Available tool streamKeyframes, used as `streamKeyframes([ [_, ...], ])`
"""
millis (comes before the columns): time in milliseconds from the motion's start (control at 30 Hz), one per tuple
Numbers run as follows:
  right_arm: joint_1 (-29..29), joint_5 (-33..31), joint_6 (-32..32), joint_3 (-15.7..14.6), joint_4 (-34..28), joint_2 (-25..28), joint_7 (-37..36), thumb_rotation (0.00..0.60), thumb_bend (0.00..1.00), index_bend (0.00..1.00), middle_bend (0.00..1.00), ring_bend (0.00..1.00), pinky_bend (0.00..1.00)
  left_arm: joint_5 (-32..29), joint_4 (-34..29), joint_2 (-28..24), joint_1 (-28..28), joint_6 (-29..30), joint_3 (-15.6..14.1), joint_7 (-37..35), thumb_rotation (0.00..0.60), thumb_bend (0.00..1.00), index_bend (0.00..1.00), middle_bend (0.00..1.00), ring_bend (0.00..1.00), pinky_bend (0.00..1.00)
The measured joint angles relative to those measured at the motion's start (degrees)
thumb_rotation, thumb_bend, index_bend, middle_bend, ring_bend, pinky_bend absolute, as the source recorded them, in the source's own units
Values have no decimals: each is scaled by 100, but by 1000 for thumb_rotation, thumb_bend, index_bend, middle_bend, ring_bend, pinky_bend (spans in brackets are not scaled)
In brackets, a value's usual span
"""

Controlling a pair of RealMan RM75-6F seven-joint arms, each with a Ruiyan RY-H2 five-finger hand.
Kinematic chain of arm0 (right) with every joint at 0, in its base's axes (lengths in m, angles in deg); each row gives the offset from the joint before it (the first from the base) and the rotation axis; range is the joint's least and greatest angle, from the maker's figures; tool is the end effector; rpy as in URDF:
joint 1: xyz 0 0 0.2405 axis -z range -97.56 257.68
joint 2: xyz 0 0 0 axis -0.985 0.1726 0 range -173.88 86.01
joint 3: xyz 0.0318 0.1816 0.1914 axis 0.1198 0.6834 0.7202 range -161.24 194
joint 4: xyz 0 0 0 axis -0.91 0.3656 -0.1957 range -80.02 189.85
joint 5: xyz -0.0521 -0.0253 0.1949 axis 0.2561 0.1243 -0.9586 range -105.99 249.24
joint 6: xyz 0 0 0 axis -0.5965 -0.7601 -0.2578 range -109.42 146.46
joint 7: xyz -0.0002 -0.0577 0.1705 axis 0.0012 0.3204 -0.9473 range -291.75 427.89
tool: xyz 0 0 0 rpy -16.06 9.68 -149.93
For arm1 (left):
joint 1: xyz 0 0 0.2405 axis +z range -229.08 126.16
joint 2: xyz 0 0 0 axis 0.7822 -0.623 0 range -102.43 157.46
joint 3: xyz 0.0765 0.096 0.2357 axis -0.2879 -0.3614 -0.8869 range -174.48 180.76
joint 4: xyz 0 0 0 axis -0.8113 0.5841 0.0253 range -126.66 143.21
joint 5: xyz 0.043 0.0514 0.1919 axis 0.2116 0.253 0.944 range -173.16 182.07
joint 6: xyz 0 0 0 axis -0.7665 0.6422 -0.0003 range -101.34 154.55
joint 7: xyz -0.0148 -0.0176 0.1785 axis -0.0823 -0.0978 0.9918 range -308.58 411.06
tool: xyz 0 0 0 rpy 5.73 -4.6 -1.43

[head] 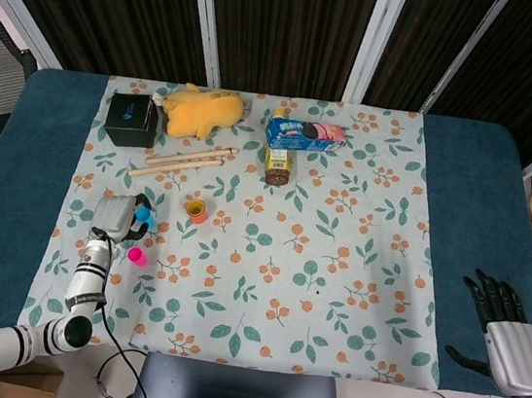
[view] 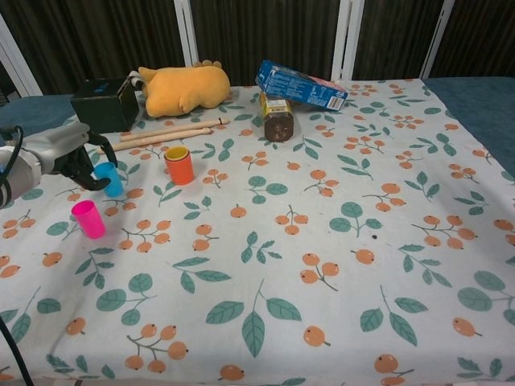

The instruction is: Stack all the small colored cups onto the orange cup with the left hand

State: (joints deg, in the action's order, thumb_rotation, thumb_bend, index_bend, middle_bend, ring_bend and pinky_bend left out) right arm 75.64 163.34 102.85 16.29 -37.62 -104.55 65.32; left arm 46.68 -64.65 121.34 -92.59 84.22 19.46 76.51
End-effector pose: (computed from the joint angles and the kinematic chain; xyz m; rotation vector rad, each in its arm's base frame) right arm -0.3120 -0.2033 0.1709 1.5023 -0.9104 0.8986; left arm -0.2246 0.4208 -0.0043 -1.4449 -1.1412 -0.7481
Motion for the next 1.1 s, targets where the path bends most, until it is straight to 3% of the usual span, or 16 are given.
streamKeyframes([
  [633,2,8,3,-1,2,-2,-2,600,117,0,0,0,0,84,-217,-206,1,51,131,-215,600,366,553,1000,1000,1000],
  [900,-1,29,1,-11,-15,16,-40,600,118,0,0,0,0,217,-779,-299,-204,342,420,-161,600,367,553,1000,1000,1000],
  [1100,-8,12,-4,2,-9,48,-111,600,118,0,0,0,0,209,-1012,-2,-636,606,631,270,600,366,553,1000,1000,1000],
])
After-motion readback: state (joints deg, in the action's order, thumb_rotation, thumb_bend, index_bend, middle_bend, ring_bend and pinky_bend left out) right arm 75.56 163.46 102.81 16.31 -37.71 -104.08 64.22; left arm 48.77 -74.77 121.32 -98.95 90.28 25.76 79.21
